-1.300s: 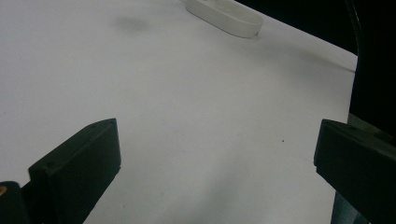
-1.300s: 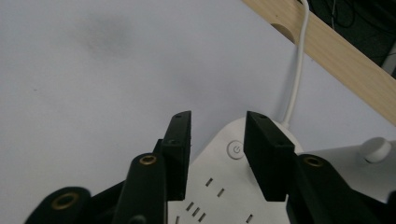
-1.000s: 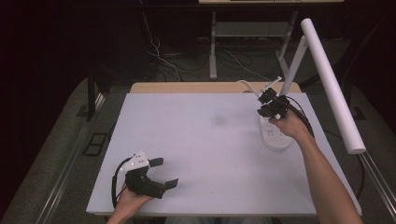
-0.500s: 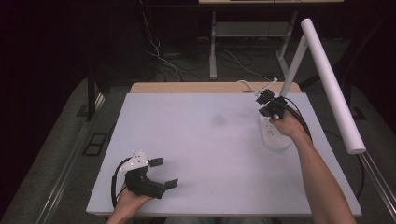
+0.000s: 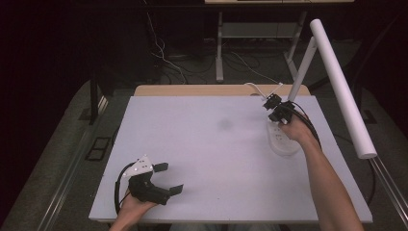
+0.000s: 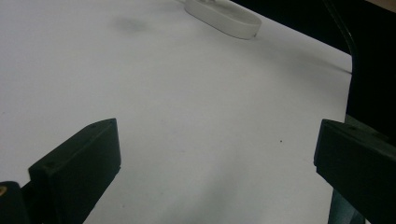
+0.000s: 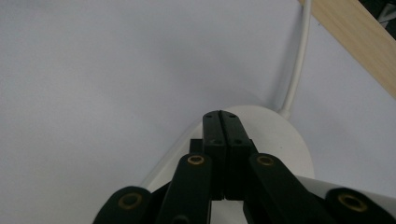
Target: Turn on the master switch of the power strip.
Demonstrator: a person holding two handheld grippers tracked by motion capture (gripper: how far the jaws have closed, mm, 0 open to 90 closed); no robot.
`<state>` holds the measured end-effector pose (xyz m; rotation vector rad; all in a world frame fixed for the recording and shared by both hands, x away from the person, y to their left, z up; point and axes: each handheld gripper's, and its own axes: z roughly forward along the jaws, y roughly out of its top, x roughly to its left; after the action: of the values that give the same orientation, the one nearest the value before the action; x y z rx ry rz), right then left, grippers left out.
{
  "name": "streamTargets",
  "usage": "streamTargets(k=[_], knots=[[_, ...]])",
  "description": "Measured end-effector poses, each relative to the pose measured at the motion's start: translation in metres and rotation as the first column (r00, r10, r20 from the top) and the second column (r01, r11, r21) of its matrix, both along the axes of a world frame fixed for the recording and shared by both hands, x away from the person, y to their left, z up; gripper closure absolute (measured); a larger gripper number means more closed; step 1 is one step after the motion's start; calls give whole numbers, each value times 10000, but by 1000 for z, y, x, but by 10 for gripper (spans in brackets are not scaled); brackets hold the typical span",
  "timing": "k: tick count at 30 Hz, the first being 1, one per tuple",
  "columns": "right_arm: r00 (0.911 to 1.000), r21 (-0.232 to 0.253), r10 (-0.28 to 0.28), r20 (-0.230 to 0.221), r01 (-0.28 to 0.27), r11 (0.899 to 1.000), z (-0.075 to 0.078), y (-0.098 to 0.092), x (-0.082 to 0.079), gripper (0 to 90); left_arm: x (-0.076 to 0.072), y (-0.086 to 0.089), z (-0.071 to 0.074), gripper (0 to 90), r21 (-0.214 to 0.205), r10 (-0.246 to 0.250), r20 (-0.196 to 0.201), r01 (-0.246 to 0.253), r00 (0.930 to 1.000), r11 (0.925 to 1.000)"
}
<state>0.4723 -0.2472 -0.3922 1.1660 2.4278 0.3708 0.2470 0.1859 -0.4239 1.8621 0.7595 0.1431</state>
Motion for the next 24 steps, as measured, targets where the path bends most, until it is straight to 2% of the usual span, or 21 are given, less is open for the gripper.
streamTargets(k=[5,12,24], knots=[[9997,-68,-218,-61,217,9997,-2,-2,2,893,-1,1,2,0,-27,92,163,-92,9998,10000],[9993,-126,-328,-182,325,9994,-7,-1,3,893,0,1,0,1,45,-18,-10,18,10000,10000],[9985,12,-396,-379,397,9992,-7,-1,4,895,-1,1,1,2,63,30,167,-31,9999,10000]])
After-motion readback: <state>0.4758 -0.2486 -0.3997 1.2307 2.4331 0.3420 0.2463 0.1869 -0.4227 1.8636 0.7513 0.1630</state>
